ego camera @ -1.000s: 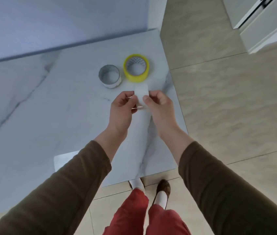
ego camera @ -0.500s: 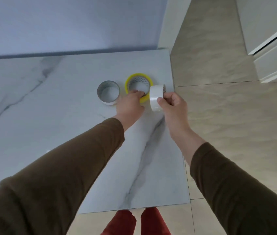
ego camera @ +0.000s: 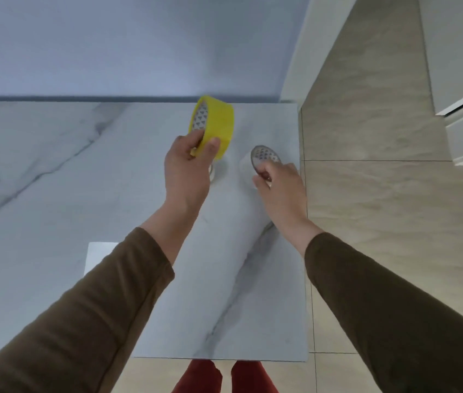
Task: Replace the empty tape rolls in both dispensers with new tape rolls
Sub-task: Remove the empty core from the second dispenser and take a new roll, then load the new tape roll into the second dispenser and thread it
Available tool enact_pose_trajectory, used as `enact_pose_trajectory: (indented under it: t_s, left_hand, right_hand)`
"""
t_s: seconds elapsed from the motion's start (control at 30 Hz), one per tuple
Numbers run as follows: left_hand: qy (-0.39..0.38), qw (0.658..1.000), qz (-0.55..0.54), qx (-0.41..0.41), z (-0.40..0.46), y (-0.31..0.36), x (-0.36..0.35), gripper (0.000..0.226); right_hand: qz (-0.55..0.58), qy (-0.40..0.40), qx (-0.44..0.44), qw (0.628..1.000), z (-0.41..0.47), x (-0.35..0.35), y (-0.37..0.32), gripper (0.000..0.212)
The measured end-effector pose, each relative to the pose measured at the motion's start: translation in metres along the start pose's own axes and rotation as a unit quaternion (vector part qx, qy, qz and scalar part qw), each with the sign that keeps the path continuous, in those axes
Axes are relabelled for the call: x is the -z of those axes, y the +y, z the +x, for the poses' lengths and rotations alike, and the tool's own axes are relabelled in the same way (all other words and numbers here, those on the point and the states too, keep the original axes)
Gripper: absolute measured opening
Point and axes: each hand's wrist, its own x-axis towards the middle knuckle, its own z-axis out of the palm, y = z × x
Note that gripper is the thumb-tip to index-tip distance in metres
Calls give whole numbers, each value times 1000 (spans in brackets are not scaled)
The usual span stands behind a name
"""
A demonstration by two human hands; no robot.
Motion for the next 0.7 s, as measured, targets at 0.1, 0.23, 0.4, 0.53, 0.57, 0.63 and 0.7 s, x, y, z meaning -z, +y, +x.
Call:
enact_pose_trajectory:
  t_s: [0.1,0.23,0.4,0.53,0.57,0.63,0.7]
  left_hand:
    - [18,998,-44,50,-10,-5,26,31]
    - [49,991,-88,84,-20,-18,50,30]
    - [49,986,-122,98,-29,-28,62,14]
    - [58,982,-137,114,-36,-29,64,16]
    - [59,981,-141,119,-38,-28,65,18]
    - [54,979,-150,126,-45,-26,69,24]
    - [50,976,-163,133,-52,-22,73,27]
  right_hand:
    - [-111,-40,57,991,16,-11,-6,10]
    - [-181,-77,88,977,25,-24,-10,9]
    - [-235,-99,81,964,23,-33,-8,16]
    - [-234,-101,64,965,20,-25,-16,28]
    - [-197,-86,56,975,17,-23,-23,30]
    - [-27,-51,32,998,8,-17,-48,24]
    - [160,-37,-6,986,-5,-17,-83,12]
